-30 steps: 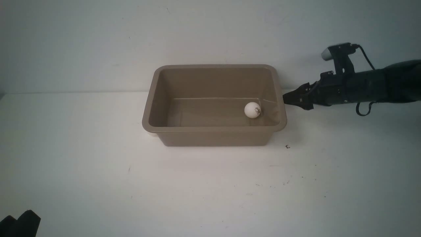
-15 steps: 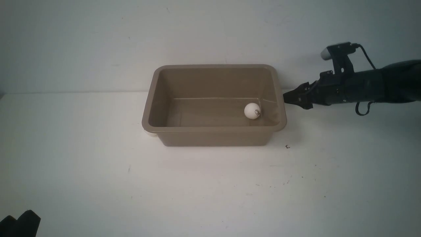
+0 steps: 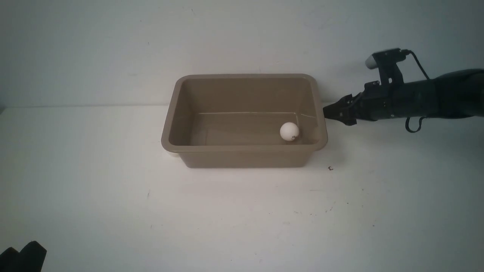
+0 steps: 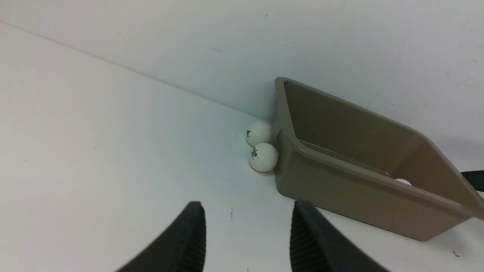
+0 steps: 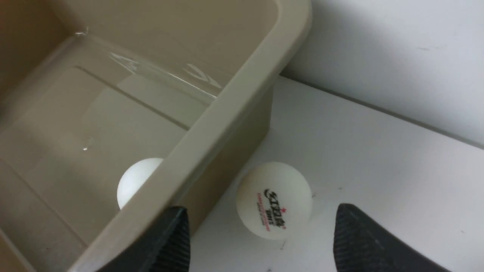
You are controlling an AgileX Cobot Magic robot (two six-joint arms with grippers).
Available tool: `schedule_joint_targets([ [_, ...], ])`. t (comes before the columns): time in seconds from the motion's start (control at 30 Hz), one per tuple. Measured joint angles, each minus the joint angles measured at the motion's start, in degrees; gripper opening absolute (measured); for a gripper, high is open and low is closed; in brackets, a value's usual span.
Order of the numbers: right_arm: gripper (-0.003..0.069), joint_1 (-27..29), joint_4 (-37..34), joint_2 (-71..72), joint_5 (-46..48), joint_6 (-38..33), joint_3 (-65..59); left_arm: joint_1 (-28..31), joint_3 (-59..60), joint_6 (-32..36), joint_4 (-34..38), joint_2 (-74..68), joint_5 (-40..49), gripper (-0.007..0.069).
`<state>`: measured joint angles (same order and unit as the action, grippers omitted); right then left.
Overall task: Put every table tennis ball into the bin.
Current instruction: Use the right arm to clamp the table tennis ball closest to it
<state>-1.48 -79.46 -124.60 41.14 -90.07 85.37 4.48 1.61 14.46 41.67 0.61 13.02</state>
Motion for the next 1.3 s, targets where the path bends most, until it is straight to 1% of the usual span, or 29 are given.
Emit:
schedule_joint_targets([
  [0.17, 0.0462, -0.49, -0.14, 0.00, -1.91, -0.56, 0.00, 0.00, 0.00, 0.05, -0.05, 0.00, 0.00, 0.0289],
  [0.3, 0.0462, -0.49, 0.00, 0.00, -7.24, -0.56, 0.00, 0.00, 0.00, 0.05, -0.05, 0.00, 0.00, 0.0289],
  [0.53, 0.0462, -0.49, 0.00, -0.19, -7.40, -1.59, 0.00, 0.00, 0.00, 0.10, -0.05, 0.00, 0.00, 0.0289],
  [0.73, 0.0462, -0.49, -0.05, -2.73, -4.98, -6.26, 0.11, 0.00, 0.00, 0.38, -0.05, 0.00, 0.00, 0.0289],
  [0.9, 0.0462, -0.49, -0.24, -5.29, -1.92, -12.20, 0.11, 0.00, 0.00, 0.38, -0.05, 0.00, 0.00, 0.0289],
  [1.23, 0.0462, -0.49, -1.10, -5.51, -1.07, -16.60, 0.11, 0.00, 0.00, 0.38, 0.00, 0.00, 0.00, 0.0289],
  [1.3, 0.0462, -0.49, -1.16, -5.51, -0.34, -18.65, 0.11, 0.00, 0.00, 0.38, 0.00, 0.00, 0.00, 0.0289],
])
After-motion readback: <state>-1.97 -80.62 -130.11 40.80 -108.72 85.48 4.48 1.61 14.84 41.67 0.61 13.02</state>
